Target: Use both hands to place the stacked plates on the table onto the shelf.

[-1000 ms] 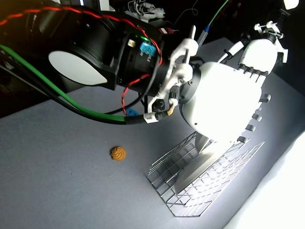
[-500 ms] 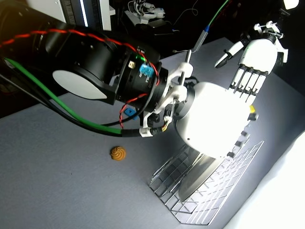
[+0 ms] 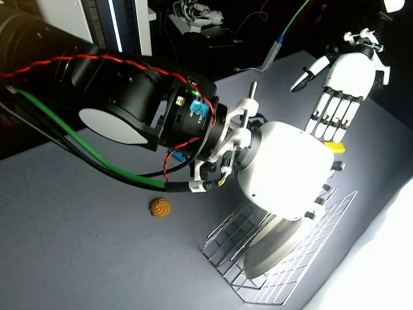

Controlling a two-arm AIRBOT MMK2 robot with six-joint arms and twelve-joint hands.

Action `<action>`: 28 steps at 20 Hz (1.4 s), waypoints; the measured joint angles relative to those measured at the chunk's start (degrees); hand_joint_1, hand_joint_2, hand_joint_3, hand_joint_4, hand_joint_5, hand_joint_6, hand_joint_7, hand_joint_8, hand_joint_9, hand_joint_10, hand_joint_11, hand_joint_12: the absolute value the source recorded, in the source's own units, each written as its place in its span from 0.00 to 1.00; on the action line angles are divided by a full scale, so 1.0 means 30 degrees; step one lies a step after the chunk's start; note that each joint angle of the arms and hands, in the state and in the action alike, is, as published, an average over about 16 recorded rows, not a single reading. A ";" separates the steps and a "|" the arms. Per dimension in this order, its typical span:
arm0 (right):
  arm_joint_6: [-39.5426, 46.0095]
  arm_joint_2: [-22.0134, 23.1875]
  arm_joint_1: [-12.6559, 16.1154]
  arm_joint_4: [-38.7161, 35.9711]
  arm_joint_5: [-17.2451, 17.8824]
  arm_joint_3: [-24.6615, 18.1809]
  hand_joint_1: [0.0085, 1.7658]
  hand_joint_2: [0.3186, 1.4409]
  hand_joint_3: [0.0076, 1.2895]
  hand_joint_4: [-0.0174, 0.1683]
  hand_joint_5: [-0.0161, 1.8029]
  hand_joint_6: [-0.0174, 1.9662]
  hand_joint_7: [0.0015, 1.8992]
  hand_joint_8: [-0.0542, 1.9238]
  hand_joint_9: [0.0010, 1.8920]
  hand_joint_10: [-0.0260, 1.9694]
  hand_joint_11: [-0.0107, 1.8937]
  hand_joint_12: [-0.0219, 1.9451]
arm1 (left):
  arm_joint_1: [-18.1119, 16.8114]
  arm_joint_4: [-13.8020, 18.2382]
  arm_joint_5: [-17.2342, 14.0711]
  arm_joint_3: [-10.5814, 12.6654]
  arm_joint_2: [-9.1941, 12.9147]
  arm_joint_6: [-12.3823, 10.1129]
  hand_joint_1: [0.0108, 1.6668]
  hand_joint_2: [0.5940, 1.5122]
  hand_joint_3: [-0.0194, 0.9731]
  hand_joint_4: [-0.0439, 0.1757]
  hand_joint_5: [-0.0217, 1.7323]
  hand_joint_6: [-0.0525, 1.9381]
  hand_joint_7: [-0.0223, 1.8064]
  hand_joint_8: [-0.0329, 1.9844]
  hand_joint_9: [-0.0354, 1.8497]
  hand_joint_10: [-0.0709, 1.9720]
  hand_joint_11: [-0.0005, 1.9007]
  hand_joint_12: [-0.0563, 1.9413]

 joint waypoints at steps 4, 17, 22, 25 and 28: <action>-0.0034 -0.0026 -0.0350 -0.0071 0.0224 0.0023 0.76 0.64 0.00 0.02 0.46 0.48 0.52 0.51 0.49 0.63 0.40 0.68 | -0.0019 0.0020 -0.0002 -0.0031 0.0000 0.0000 0.01 0.60 0.04 0.21 0.03 0.03 0.03 0.02 0.03 0.04 0.01 0.03; -0.0061 -0.0013 -0.0756 -0.0112 0.0702 -0.0063 0.70 0.66 0.00 0.06 0.46 0.27 0.52 0.22 0.52 0.23 0.37 0.61 | -0.0048 0.0097 -0.0003 -0.0319 0.0076 0.0000 0.01 0.60 0.04 0.21 0.03 0.03 0.03 0.02 0.03 0.04 0.01 0.03; -0.0081 0.0246 -0.0480 -0.0866 0.0970 -0.0370 0.67 0.65 0.00 0.08 0.48 0.12 0.53 0.07 0.54 0.09 0.36 0.57 | -0.0050 0.0108 -0.0004 -0.0443 0.0137 0.0000 0.01 0.60 0.04 0.21 0.03 0.03 0.03 0.02 0.03 0.04 0.01 0.03; -0.0663 0.0652 -0.0294 -0.1794 0.1351 -0.0815 0.66 0.65 0.00 0.08 0.49 0.04 0.53 0.03 0.54 0.07 0.35 0.56 | -0.0089 0.0113 -0.0010 -0.0509 0.0179 0.0004 0.01 0.60 0.04 0.21 0.02 0.03 0.03 0.02 0.03 0.04 0.01 0.03; -0.2005 0.1340 -0.0115 -0.2739 0.1861 -0.1515 0.65 0.65 0.00 0.08 0.50 0.03 0.53 0.04 0.54 0.05 0.34 0.57 | -0.0164 0.0145 -0.0027 -0.0654 0.0258 0.0046 0.01 0.60 0.04 0.21 0.02 0.03 0.03 0.02 0.03 0.04 0.01 0.03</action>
